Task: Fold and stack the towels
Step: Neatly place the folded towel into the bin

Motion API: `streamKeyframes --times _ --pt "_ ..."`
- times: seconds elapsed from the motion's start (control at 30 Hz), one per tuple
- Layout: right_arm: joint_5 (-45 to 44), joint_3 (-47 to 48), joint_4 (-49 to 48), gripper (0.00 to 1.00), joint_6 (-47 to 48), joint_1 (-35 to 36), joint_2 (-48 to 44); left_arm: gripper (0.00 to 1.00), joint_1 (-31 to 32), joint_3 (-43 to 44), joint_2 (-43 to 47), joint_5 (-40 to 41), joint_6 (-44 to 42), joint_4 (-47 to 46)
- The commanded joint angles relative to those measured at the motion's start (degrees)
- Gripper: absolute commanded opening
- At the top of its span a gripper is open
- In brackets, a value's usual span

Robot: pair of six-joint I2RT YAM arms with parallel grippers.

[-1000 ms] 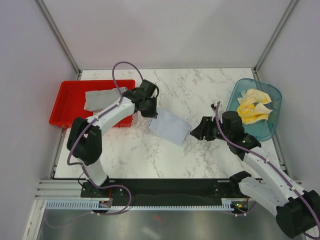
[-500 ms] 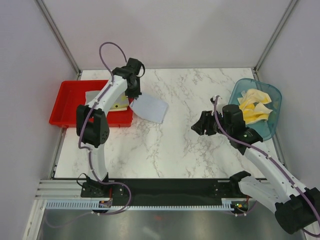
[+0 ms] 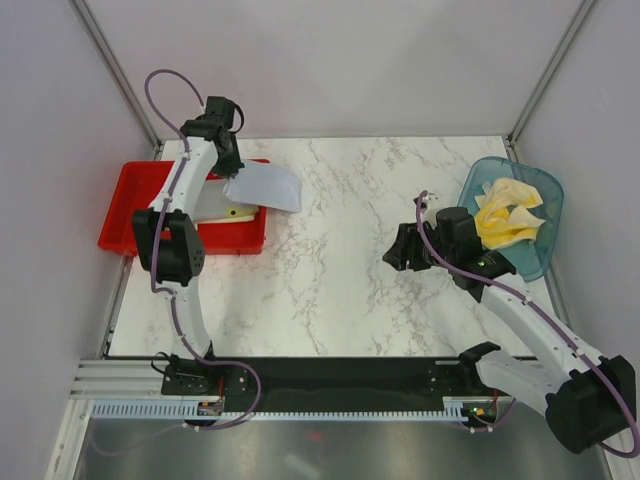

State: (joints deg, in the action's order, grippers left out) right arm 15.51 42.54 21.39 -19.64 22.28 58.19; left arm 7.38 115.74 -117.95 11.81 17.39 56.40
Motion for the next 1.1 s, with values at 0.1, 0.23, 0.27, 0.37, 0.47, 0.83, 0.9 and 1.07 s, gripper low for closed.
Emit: streamKeyframes --times 0.1,0.23,0.27,0.37,0.47,0.83,0.9,1.07 --pt "-2.0 2.0 -2.0 0.61 1.3 -0.1 1.3 0.02 -3.8 4.8 -1.9 -0.6 -3.0 -1.6" --pt "-2.5 2.4 -2.1 0.61 1.5 -0.1 2.1 0.02 -5.7 4.8 -1.6 -1.2 -3.7 -1.6" --pt "-2.5 2.5 -2.1 0.61 1.5 0.0 2.5 0.02 -6.3 4.6 -1.3 -0.9 -4.0 -1.6" --pt "-2.8 2.7 -2.1 0.61 1.5 -0.1 2.9 0.02 -7.2 4.6 -0.7 0.0 -4.5 -1.9" --pt "-3.2 3.0 -2.0 0.61 1.5 -0.1 3.2 0.02 -10.4 4.2 -0.9 -0.4 -5.5 -2.5" --pt "-3.8 3.2 -2.1 0.61 1.8 -0.1 3.6 0.02 -15.6 -4.3 -2.1 -2.7 -7.5 -10.6" --pt "-3.8 3.0 -2.1 0.61 1.8 -0.1 3.7 0.06 -15.9 -4.2 -5.3 -2.4 -8.3 -11.0" --pt "-4.1 2.7 -2.1 0.62 2.0 -0.2 4.3 0.47 -16.0 -1.7 -9.2 4.4 -8.5 -10.3"
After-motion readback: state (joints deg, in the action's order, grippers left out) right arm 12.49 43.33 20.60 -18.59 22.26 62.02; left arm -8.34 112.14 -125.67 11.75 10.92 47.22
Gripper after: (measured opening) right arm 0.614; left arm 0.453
